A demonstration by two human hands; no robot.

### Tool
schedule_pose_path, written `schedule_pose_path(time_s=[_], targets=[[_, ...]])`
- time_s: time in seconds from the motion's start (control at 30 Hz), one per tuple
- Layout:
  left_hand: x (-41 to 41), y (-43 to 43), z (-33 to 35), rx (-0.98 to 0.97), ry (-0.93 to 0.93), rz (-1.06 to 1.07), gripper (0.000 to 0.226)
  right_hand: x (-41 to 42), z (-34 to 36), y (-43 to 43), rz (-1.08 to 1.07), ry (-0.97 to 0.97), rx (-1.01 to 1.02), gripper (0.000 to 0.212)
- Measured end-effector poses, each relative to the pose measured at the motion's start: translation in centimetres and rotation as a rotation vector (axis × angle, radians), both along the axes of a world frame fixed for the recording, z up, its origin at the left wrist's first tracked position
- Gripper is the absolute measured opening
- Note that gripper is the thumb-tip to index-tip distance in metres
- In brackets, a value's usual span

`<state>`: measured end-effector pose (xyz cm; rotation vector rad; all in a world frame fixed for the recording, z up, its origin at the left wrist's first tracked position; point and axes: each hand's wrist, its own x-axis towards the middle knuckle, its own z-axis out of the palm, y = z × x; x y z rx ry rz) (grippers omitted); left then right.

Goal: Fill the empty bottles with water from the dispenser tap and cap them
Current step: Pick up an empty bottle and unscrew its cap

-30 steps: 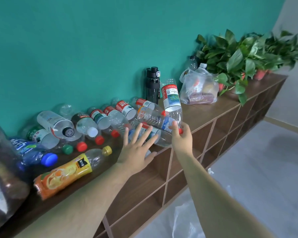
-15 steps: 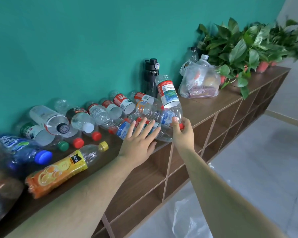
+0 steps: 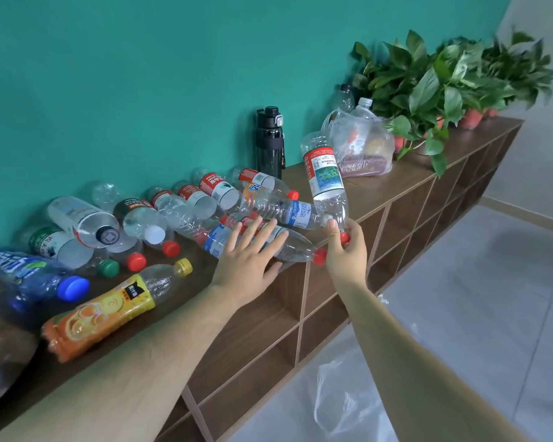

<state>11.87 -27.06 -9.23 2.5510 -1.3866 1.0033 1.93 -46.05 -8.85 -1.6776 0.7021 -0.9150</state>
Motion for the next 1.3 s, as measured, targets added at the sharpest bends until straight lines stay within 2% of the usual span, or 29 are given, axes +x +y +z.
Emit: schedule_pose_path(time_s=[0.1,0.2,0.37,0.47,0.57,0.7,0.83,0.93,1.03,1.1,1.2,1.3], targets=[[-0.4,0.1,0.1,0.014,-0.001,-0.006,0.065,-0.9,0.3,0.0,-0.035,-0.018,-0.004,0.044],[-1.0,0.2,0.4,0.023,0.007,-0.009,0.065,-2.6,0.8,-0.3,-0.076,-0.014,-0.009,0.057],[-3.0,0.8,2.0,-0.023,0.002,-0.054,0.066,-9.1,3.9,0.7,-0.183,-0.062,-0.186,0.049],[-5.1,1.5,4.0,-0.078,-0.044,-0.113,0.068,-13.6,5.6,2.8,-0.150,-0.035,-0.259,0.057],[-7.9,2.6,6.4,-0.189,-0.087,-0.182,0.074,-16.0,7.5,5.3,-0.075,0.009,-0.345,0.061],[-11.8,5.5,10.6,-0.241,-0.147,-0.216,0.076,-17.3,10.3,9.6,0.130,0.052,-0.461,0.051],[-15.4,11.5,14.0,-0.182,-0.167,-0.120,0.068,-18.0,12.9,14.6,0.412,0.016,-0.539,0.053],[-18.2,16.9,15.0,-0.149,-0.135,0.015,0.078,-18.5,14.6,18.6,0.504,0.026,-0.589,0.047],[-21.1,21.8,15.3,-0.105,-0.076,0.166,0.077,-18.8,16.3,22.8,0.405,0.254,-0.717,0.066],[-23.0,24.6,15.5,-0.104,-0.015,0.247,0.071,-18.7,17.0,25.6,0.386,0.329,-0.722,0.074],[-25.9,28.2,15.5,-0.195,0.226,0.323,0.058,-18.7,17.7,29.2,0.495,0.218,-0.670,0.070],[-28.6,31.7,14.9,-0.347,0.549,0.288,0.047,-19.1,17.4,31.8,0.655,0.076,-0.795,0.064]])
